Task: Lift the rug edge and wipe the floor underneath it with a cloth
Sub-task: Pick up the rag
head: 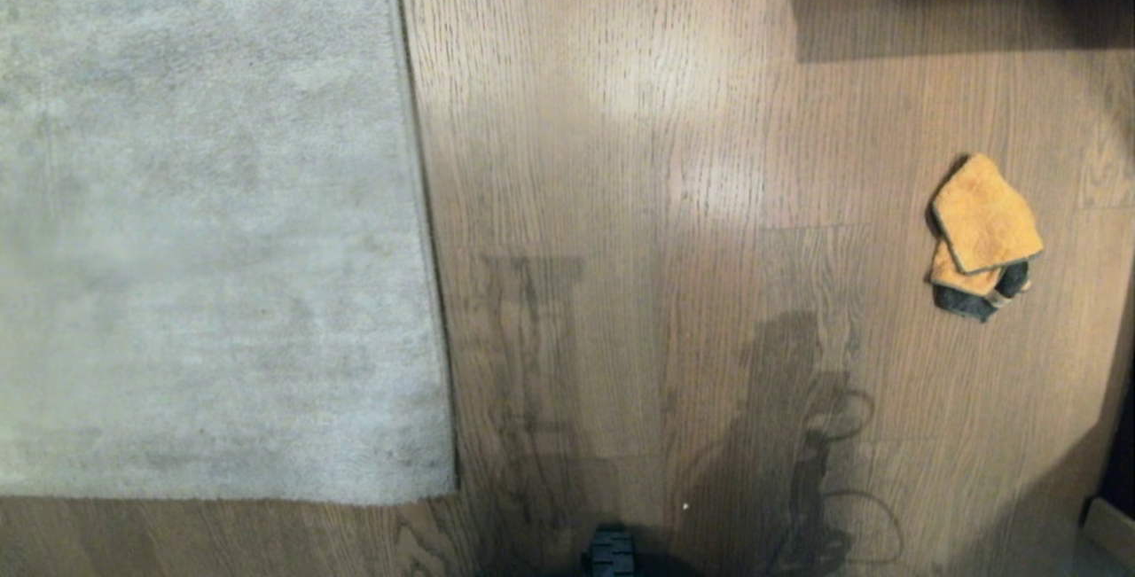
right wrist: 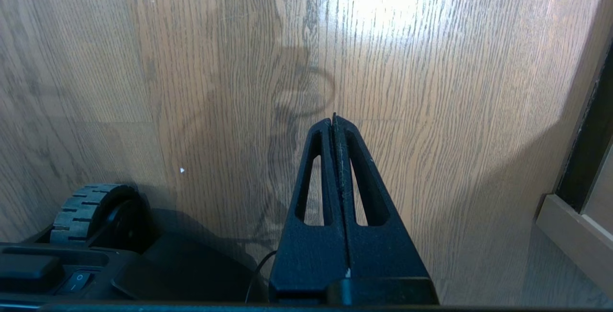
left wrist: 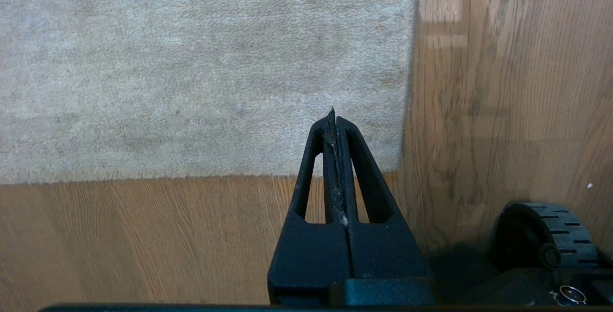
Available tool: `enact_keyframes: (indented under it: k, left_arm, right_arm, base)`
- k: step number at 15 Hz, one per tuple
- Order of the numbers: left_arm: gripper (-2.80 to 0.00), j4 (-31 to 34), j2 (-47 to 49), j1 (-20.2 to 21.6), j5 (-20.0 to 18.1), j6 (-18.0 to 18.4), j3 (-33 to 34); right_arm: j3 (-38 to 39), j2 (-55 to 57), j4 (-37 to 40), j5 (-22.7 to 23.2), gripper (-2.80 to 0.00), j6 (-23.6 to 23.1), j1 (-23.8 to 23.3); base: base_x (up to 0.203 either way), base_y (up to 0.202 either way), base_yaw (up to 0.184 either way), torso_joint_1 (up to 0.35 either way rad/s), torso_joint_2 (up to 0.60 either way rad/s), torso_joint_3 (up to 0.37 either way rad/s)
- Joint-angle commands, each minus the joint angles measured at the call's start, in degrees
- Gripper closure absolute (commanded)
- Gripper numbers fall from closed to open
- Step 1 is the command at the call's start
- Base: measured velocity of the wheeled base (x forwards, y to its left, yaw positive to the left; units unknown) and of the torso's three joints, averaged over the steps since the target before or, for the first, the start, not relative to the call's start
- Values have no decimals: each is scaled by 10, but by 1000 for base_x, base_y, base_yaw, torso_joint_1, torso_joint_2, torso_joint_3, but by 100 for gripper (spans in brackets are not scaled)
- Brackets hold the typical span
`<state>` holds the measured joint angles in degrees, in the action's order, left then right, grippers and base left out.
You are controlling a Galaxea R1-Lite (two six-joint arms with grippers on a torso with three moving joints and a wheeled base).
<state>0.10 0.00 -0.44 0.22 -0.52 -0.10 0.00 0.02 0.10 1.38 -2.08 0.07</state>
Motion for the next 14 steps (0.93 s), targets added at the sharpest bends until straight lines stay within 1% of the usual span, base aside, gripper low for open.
enact_keyframes:
  k: [1,12,14]
  left_arm:
    - [0,0,0,0,0,0,0]
    - [0,0,0,0,0,0,0]
    - [0,0,0,0,0,0,0]
  right_arm:
    - [0,0,0,0,0,0,0]
    - [0,0,-2,0,0,-3,0]
    - [0,0,-3,1,0,-10,0]
  base:
    - [0,0,0,0,0,0]
    - [0,0,0,0,0,0]
    - [0,0,0,0,0,0]
